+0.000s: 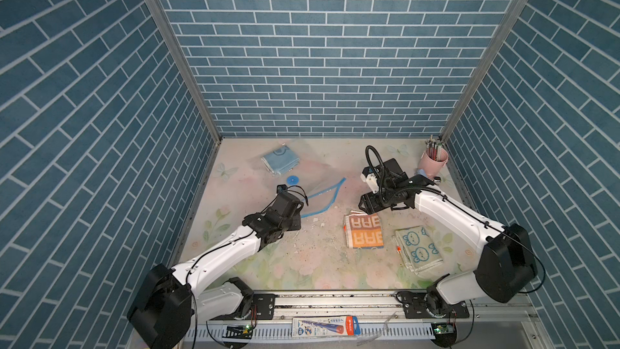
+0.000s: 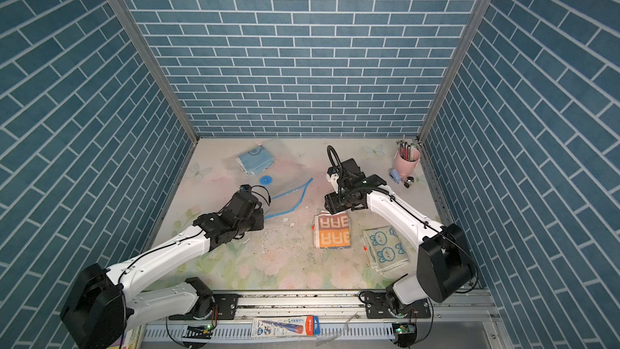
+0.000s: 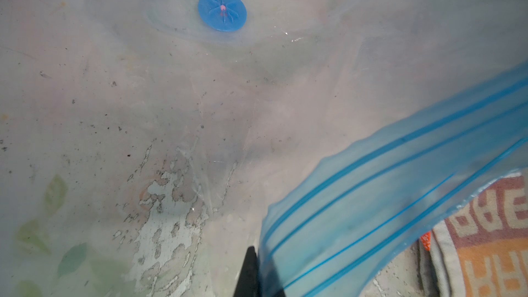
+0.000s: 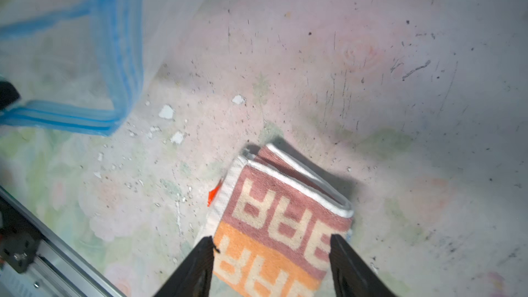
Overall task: Place the folded towel into the vacuum bag
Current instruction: Adjust the towel at the center of the board.
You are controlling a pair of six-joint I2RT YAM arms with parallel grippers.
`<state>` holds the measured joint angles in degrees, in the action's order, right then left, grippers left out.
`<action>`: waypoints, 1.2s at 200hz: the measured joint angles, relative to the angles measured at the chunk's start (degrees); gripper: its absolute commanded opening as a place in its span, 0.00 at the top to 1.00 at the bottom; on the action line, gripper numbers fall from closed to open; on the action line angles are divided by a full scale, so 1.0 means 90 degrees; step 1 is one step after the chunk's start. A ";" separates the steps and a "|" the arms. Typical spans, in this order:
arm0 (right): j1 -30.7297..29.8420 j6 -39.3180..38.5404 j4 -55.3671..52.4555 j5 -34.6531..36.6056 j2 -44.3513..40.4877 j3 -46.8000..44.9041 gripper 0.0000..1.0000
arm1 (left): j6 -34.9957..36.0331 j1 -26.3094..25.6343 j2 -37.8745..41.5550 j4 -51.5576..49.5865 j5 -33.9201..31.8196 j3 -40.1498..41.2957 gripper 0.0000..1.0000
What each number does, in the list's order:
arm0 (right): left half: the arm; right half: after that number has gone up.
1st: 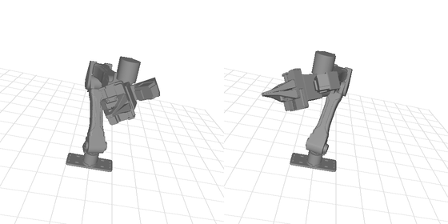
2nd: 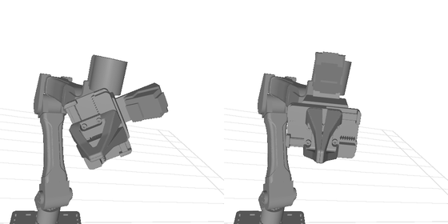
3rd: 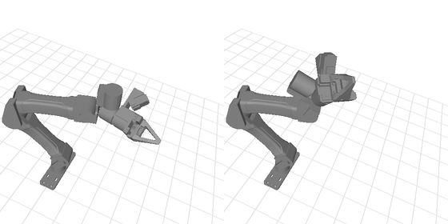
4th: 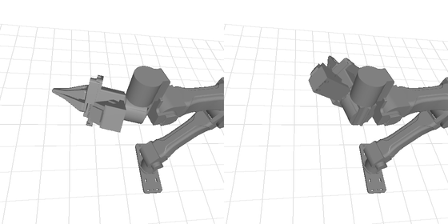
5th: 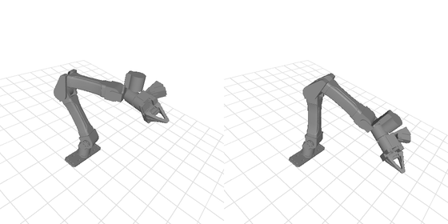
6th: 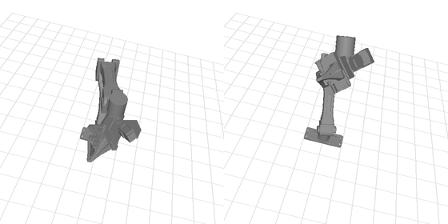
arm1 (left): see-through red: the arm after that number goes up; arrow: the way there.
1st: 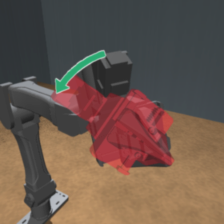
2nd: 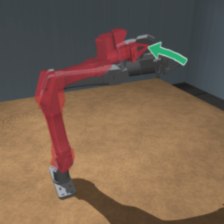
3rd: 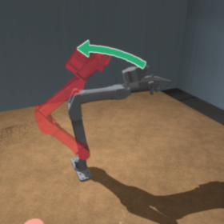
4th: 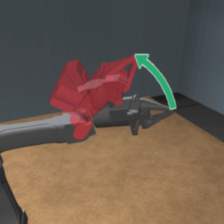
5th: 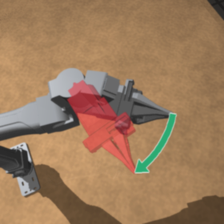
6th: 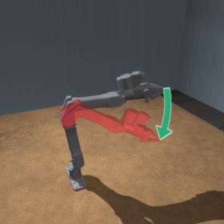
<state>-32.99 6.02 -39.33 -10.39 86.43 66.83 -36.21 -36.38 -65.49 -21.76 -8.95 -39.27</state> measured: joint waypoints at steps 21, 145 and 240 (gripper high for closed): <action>0.0000 -0.0427 -0.0211 0.0080 0.0542 0.0211 0.31 | 0.0000 0.0000 0.0092 -0.0002 0.0000 0.0000 1.00; 0.0007 -0.0165 0.0180 0.0134 0.1207 -0.0860 0.73 | 0.0000 0.0000 0.0119 0.0005 0.0000 0.0000 1.00; -0.0007 0.0996 0.0204 0.0656 0.0726 -0.1302 0.51 | 0.0002 0.0000 -0.0012 0.0032 0.0022 0.0000 1.00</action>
<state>-33.06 14.98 -37.50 -4.49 92.97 55.11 -36.18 -36.38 -65.60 -21.47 -8.75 -39.27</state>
